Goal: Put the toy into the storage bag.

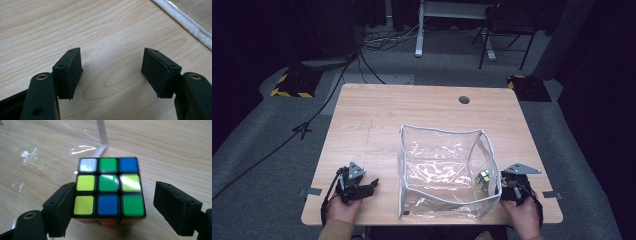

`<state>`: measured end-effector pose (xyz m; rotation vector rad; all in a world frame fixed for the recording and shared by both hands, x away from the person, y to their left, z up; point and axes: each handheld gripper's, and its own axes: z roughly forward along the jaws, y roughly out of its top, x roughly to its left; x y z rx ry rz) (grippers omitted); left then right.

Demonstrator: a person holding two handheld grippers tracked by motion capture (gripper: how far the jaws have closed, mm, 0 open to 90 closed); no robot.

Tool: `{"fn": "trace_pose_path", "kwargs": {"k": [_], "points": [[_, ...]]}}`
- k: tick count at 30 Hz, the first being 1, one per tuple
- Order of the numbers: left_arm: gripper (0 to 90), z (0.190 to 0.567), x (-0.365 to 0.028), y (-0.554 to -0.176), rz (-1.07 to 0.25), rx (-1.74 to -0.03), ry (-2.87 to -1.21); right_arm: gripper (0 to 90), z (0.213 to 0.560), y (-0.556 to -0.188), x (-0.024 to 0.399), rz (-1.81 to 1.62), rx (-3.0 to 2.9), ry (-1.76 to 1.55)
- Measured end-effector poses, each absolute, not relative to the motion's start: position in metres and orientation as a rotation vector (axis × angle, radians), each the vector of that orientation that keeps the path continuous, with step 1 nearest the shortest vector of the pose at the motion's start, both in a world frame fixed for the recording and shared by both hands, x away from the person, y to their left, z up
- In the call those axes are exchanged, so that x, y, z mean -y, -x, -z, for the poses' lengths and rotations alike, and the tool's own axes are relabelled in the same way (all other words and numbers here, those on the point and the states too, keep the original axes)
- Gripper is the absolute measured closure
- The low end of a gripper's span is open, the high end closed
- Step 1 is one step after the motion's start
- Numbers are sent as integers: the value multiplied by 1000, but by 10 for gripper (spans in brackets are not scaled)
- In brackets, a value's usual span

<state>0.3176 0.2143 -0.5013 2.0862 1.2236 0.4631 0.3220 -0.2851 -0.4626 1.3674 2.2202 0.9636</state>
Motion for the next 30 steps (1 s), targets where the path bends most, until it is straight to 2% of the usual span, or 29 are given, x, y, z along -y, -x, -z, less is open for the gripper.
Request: {"fn": "trace_pose_path", "kwargs": {"k": [6,21,30], "points": [[319,502,-214,-318,-460,-1218,-2086,216,455,-326,308,-944,-2220,-1369],[314,502,-217,-321,-471,-1229,-2077,236,454,-357,287,-840,-2381,-1310],[313,502,-217,-321,-470,-1227,-2077,326,456,-367,283,-744,-2467,-1328]]}}
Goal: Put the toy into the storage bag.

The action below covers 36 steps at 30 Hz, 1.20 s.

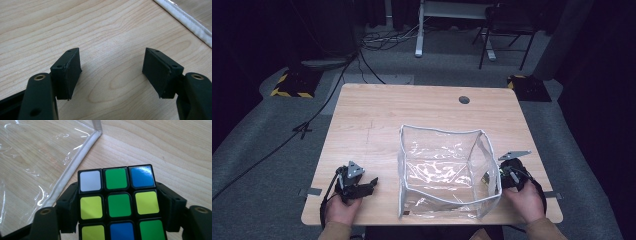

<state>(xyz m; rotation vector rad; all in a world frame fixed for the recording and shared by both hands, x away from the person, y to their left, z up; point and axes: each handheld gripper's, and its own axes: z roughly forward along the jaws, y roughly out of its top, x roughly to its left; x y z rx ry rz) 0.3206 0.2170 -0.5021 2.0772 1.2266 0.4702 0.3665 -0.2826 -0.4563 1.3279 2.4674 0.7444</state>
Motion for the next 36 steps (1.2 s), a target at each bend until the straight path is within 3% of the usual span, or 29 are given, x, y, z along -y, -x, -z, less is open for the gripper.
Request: {"fn": "trace_pose_path", "kwargs": {"k": [11,36], "points": [[310,502,-217,-321,-468,-1229,-2075,339,442,-367,289,-707,-2498,-1322],[299,502,-215,-326,-462,-1229,-2079,340,339,-358,318,-948,-2360,-1226]]}}
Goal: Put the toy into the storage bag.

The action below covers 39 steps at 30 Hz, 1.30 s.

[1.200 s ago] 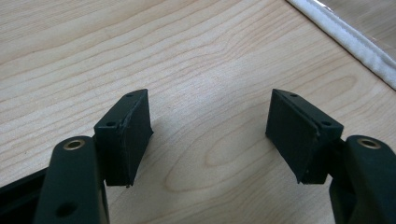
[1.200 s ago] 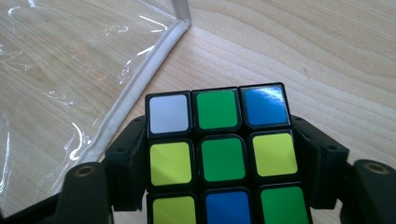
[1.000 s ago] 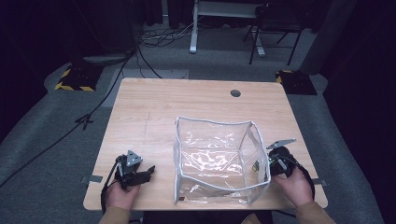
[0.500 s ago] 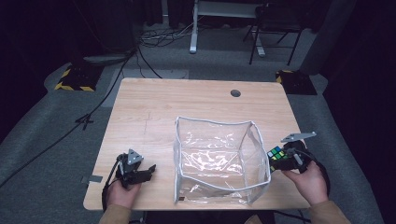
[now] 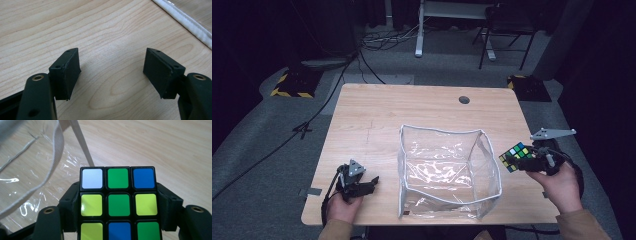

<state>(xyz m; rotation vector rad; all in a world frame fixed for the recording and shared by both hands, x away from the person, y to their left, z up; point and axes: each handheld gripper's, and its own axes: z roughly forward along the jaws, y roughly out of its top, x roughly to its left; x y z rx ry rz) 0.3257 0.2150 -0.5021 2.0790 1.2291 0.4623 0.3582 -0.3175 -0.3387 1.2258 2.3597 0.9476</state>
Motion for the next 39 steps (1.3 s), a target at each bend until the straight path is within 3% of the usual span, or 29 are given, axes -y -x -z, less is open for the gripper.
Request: {"fn": "trace_pose_path", "kwargs": {"k": [20,39], "points": [[297,503,-213,-325,-473,-1244,-2069,340,277,-357,310,-1034,-2341,-1048],[298,502,-213,-327,-471,-1249,-2069,340,228,-363,252,-1021,-2477,-832]]}}
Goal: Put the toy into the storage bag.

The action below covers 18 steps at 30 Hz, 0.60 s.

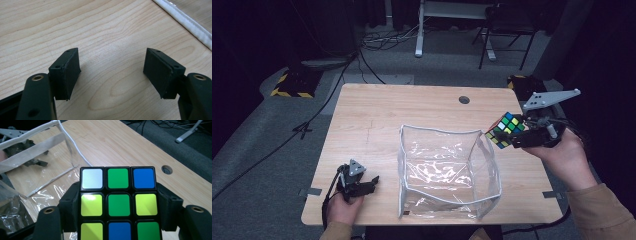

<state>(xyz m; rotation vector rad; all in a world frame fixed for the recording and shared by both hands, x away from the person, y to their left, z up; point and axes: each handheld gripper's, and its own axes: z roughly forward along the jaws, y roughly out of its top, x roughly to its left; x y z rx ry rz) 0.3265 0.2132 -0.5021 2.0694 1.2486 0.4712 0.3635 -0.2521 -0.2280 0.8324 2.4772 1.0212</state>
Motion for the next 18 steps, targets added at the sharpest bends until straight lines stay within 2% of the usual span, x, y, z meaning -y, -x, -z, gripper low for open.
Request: {"fn": "trace_pose_path", "kwargs": {"k": [18], "points": [[298,502,-213,-327,-483,-1251,-2070,339,228,-373,164,-964,-2651,-577]]}}
